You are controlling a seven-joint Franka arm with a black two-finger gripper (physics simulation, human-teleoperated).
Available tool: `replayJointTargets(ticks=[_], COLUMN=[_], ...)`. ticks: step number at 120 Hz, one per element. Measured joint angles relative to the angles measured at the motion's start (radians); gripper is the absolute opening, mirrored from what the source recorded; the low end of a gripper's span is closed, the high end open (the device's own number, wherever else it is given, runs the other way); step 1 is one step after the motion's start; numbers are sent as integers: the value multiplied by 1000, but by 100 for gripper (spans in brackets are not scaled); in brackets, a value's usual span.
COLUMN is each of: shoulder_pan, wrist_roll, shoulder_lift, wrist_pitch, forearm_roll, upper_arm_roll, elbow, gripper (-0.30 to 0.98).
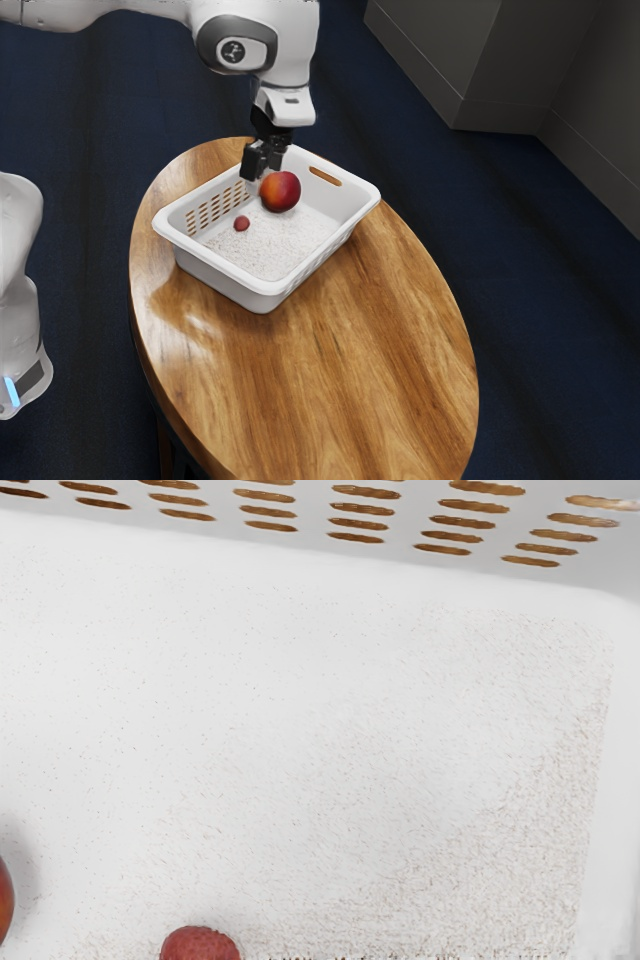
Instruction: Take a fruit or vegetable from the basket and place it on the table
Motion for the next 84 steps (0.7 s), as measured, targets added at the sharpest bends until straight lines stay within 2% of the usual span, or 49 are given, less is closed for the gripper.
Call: replayJointTargets(ticks=[36, 56, 84], shoulder_pan=[-1, 49, 37], wrist_roll=[246, 351, 456], shoulder_lift=[-72, -105, -87], wrist_pitch=[105, 121, 121], forearm_roll=[21, -1, -25], upper_arm_roll=[48, 48, 41], elbow=[-133, -208, -211], gripper=[68, 68, 68])
